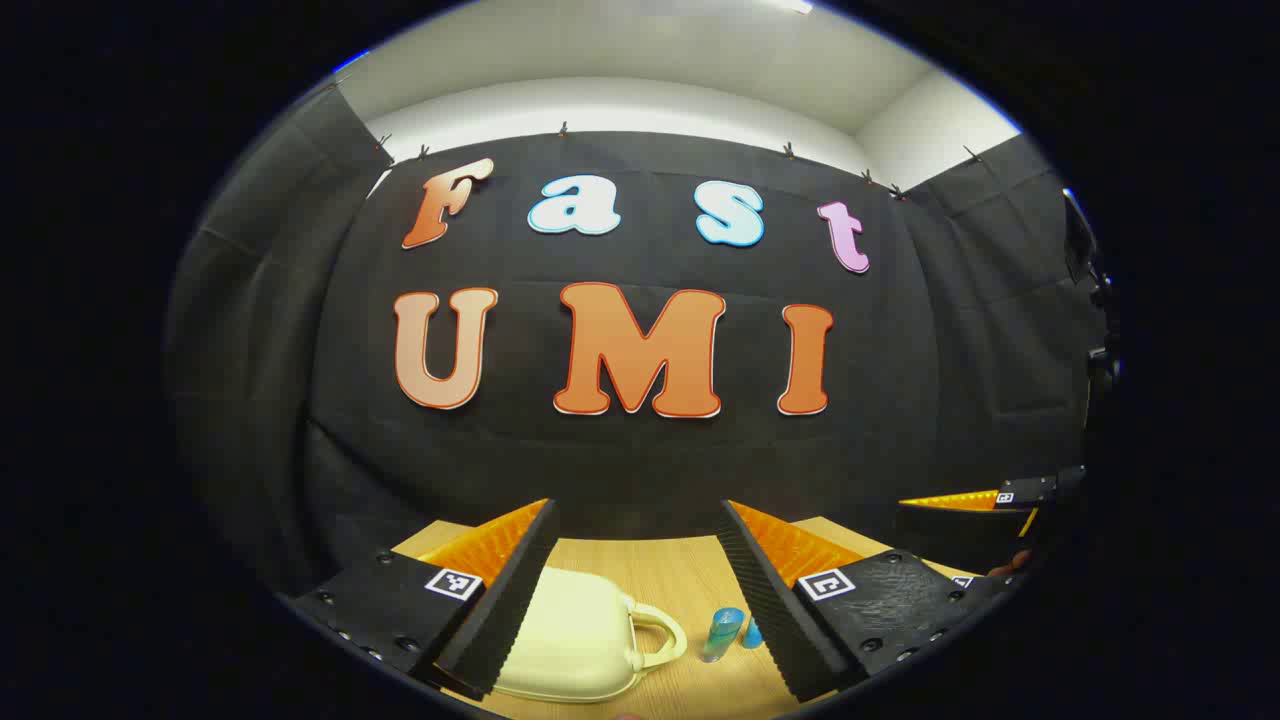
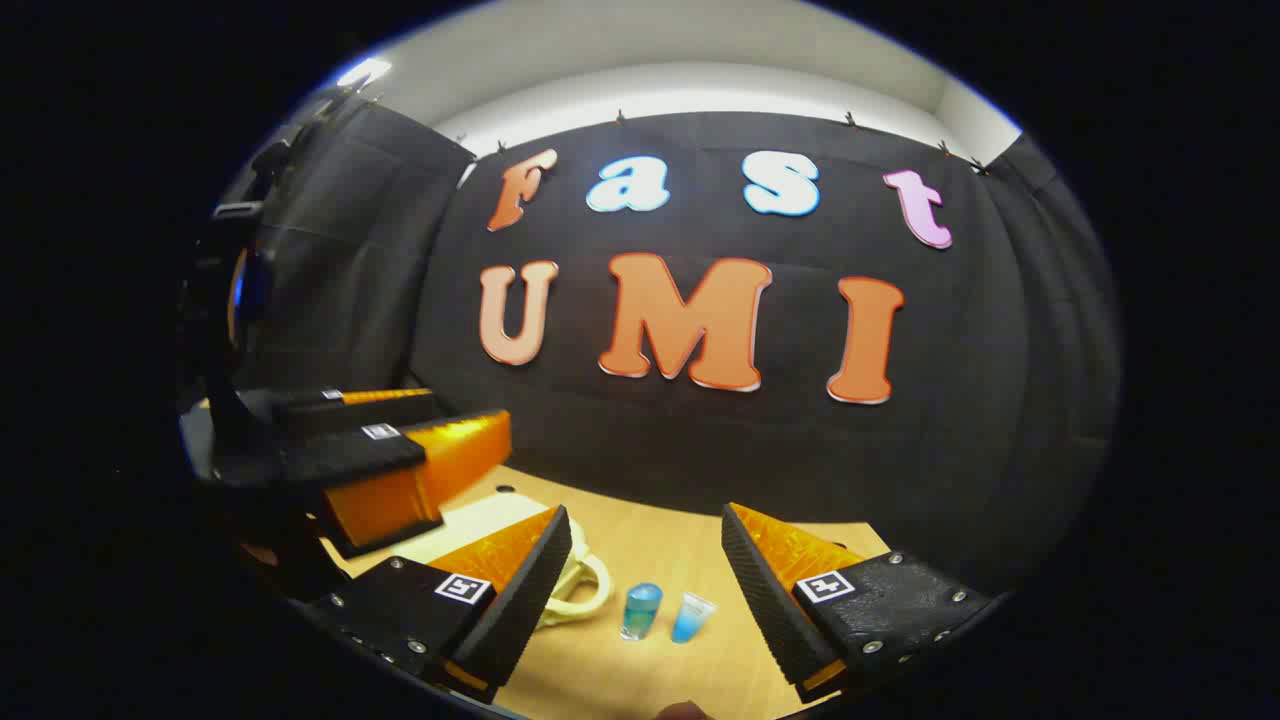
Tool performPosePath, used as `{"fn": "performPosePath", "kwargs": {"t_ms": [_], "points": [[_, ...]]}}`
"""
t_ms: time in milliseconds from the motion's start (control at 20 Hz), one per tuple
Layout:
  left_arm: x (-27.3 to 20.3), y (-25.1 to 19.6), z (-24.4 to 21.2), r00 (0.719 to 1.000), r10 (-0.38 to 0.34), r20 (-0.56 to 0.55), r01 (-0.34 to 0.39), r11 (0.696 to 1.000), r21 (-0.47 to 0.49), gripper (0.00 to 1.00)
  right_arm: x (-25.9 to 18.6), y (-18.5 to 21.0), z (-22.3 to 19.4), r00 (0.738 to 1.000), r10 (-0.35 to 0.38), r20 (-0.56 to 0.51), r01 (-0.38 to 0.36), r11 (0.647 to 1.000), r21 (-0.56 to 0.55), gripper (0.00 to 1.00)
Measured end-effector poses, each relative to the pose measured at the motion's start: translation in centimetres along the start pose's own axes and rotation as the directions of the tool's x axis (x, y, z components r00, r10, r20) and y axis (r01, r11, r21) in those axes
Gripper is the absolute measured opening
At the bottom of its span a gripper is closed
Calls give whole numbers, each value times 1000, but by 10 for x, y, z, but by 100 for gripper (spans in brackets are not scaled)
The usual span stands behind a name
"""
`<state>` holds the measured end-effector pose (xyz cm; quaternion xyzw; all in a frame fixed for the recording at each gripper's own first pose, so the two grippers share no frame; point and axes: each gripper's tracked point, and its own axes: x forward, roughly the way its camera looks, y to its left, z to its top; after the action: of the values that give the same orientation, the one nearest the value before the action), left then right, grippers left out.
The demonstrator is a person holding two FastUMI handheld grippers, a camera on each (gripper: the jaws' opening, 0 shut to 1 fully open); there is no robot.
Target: First open the suitcase, pack the skin care products into it, and then close the suitcase.
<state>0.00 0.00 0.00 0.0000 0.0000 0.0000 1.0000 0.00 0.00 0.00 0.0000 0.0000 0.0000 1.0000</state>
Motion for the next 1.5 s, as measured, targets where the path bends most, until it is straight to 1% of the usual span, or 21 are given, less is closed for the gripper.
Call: {"fn": "performPosePath", "kwargs": {"t_ms": [100, 150, 250, 400, 500, 600, 650, 700, 750, 800, 850, 950, 1000, 1050, 1150, 1300, 1400, 1500], "points": [[2, 5, 1, 1000, 19, 10, -19, 1000, 20, 98, -5, 0, 4, 999, 26, 19, -27, 1000, 10, 96], [3, 8, 0, 999, 31, 11, -31, 999, 31, 98, -8, -7, 2, 999, 30, 19, -31, 999, 18, 95], [3, 9, -4, 998, 55, 0, -55, 998, 42, 98, -15, -36, -7, 1000, 8, 3, -8, 1000, 20, 95], [2, 11, -7, 994, 107, -8, -107, 993, 46, 99, -22, -81, -32, 998, -27, -62, 28, 1000, 10, 95], [2, 12, -8, 991, 131, -11, -131, 990, 60, 98, -23, -104, -41, 996, -49, -71, 51, 998, 24, 95], [2, 7, -8, 991, 133, -13, -132, 990, 53, 98, -20, -117, -47, 996, -53, -78, 56, 998, 32, 95], [2, 2, -13, 992, 120, -33, -118, 991, 58, 98, -20, -121, -45, 997, -47, -65, 49, 998, 30, 95], [2, -1, -20, 992, 108, -59, -102, 991, 87, 98, -18, -125, -44, 998, -46, -51, 47, 999, 23, 95], [-2, 6, -22, 989, 128, -75, -116, 983, 140, 98, -15, -128, -46, 998, -44, -51, 45, 999, 20, 95], [-6, 15, -24, 984, 158, -83, -137, 967, 215, 98, -13, -130, -52, 997, -45, -66, 46, 999, 19, 95], [-7, 23, -27, 984, 155, -84, -125, 950, 285, 98, -12, -134, -54, 996, -52, -75, 54, 998, 19, 95], [-5, 24, -41, 989, 104, -107, -53, 918, 394, 98, -11, -136, -54, 996, -60, -67, 61, 998, 15, 96], [-5, 25, -51, 986, 82, -148, -10, 900, 437, 98, -10, -140, -59, 994, -70, -81, 71, 997, 11, 95], [-9, 28, -64, 979, 62, -196, 37, 883, 468, 98, -9, -143, -64, 991, -83, -101, 85, 996, 12, 95], [-16, 32, -84, 957, 33, -288, 128, 842, 524, 97, -10, -150, -64, 990, -105, -99, 108, 994, 24, 96], [-23, 41, -104, 929, 23, -370, 223, 761, 609, 97, -10, -167, -71, 981, -154, -118, 156, 988, 10, 95], [-21, 43, -120, 911, 10, -412, 285, 708, 646, 97, -11, -178, -73, 974, -190, -123, 193, 981, 13, 95], [-19, 45, -137, 894, 4, -449, 341, 643, 686, 94, -12, -189, -76, 967, -220, -130, 224, 974, 16, 95]]}}
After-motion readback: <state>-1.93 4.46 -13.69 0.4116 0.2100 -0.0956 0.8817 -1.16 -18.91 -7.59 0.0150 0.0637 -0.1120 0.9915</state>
